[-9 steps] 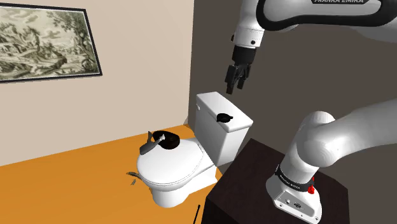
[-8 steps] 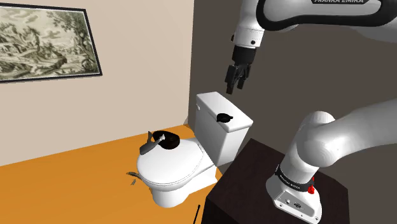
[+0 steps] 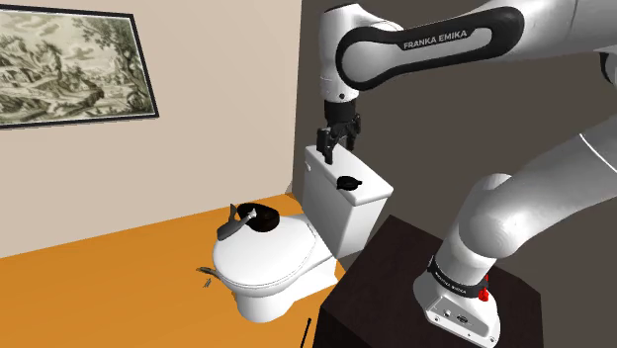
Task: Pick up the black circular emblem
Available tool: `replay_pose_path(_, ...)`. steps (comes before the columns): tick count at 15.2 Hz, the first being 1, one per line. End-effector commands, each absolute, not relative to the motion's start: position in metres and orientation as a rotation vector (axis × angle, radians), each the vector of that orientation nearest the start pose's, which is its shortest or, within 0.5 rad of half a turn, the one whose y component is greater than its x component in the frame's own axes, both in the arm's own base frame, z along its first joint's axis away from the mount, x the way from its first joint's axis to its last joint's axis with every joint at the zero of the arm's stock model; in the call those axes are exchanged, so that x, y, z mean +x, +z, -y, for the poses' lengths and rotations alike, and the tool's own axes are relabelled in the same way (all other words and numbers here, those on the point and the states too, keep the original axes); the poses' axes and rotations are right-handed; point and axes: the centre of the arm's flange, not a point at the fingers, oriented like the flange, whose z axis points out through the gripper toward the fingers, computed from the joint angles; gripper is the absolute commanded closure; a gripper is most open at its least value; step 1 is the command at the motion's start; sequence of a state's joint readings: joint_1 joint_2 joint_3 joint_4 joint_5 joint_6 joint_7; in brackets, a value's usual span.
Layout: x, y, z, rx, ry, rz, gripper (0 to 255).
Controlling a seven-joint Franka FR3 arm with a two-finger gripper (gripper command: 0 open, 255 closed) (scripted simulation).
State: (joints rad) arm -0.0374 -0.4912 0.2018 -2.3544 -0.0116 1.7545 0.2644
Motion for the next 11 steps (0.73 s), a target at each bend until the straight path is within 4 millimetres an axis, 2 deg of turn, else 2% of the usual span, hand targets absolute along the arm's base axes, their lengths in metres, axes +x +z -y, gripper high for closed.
replay_pose_path(1, 0.411, 0.476, -0.072, -3.314, 0.198, -0.268, 0)
replay_pose_path(6, 0.463, 0.418, -0.075, -3.440, 0.319, -0.431, 0)
replay_pose_path(11, 0.511, 0.357, -0.065, -3.552, 0.451, -0.610, 0)
